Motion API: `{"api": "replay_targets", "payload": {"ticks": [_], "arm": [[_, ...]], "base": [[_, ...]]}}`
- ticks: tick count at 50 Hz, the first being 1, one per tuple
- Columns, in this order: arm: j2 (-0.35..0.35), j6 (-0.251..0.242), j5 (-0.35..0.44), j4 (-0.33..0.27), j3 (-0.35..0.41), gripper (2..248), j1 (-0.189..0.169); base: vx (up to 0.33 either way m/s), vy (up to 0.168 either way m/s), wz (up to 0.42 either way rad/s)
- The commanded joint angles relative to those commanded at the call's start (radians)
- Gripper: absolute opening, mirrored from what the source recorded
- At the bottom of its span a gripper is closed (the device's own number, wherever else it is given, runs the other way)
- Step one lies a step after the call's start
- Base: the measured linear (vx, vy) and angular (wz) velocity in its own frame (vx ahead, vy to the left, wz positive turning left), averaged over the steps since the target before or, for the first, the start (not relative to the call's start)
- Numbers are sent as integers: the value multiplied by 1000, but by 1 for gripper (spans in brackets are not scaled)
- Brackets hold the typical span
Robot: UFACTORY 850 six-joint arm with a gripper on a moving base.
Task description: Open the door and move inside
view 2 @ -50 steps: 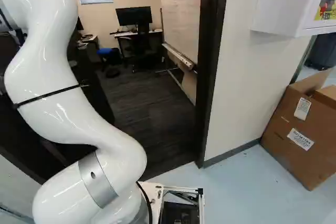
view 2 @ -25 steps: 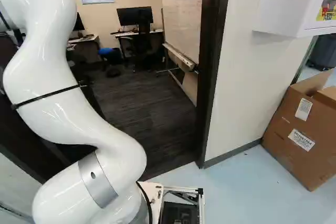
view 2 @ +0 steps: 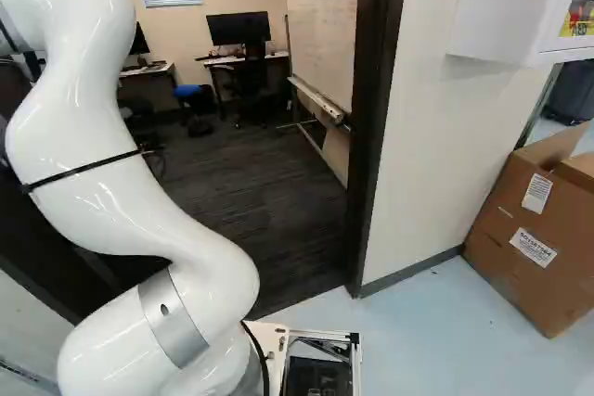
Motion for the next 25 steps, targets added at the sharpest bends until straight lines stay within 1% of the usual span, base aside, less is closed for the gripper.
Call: {"api": "replay_targets", "payload": {"ticks": [13, 25], "arm": [[8, 0, 0, 0, 11, 247, -8], [25, 0, 0, 0, 31, 247, -35]], "base": [[0, 0, 0], [0, 0, 0]]}}
